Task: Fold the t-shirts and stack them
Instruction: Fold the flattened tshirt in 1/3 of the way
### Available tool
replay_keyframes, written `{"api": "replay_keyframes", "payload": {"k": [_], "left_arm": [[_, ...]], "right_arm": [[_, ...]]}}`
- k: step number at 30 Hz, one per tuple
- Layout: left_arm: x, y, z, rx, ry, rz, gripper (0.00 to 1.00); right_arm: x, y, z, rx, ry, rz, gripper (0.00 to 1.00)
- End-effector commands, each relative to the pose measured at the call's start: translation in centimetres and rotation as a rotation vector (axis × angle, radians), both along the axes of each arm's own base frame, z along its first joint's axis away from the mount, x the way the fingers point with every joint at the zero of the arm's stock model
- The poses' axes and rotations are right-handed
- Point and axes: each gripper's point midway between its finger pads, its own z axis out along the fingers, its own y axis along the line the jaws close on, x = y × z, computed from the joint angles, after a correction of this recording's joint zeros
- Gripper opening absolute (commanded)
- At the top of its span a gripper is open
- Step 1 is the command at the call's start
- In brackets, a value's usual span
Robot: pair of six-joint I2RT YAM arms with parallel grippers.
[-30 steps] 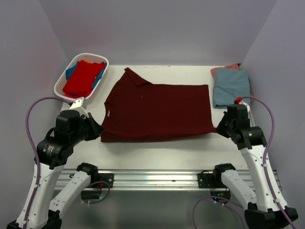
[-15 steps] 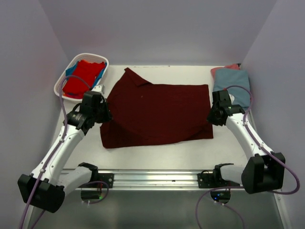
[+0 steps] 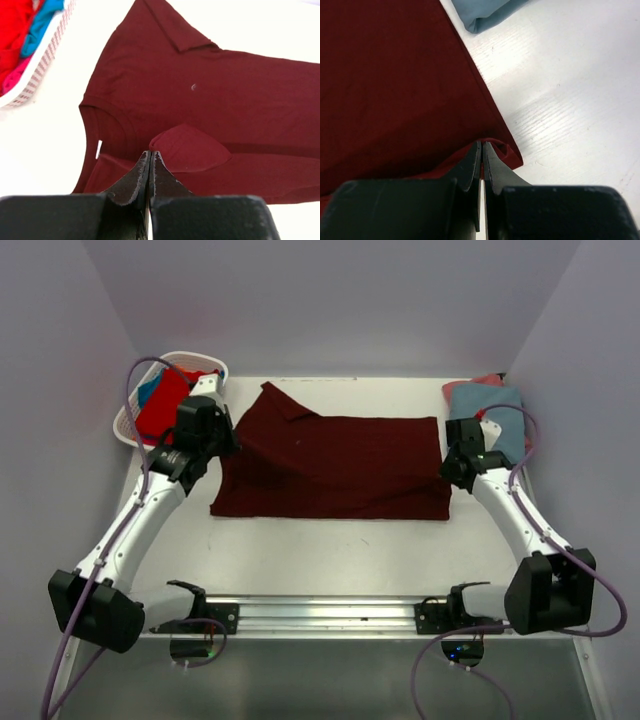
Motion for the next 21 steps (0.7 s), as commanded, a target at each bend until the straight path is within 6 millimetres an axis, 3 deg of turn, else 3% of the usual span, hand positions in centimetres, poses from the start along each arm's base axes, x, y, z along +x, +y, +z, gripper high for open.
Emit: {"api": "replay_keyframes", "payload": {"k": [1, 6, 10, 13, 21], "left_arm": [[2.4, -0.6, -2.3, 0.039, 0.025, -0.019, 0.0], [3.2, -1.2, -8.2, 0.061, 0.165, -0.028, 0.0], [4.0, -1.5, -9.3, 0.06, 0.203, -0.026, 0.0], [4.7, -1.3, -9.4, 0.068, 0.186, -0.004, 0.0], [6.1, -1.3, -12.2, 0.08, 0.239, 0.035, 0.0]], "right_arm": [[1.4, -0.5, -1.3, -0.017, -0.001, -0.048, 0.0], [2.4, 0.3, -5.0, 0.009, 0.068, -0.037, 0.0], [2.6, 0.8, -8.6, 0.022, 0.153, -0.033, 0.0], [2.6, 0.9, -10.1, 0.025, 0.179, -0.033, 0.0], [2.8, 0.8, -11.3, 0.016, 0.199, -0.046, 0.0]]}}
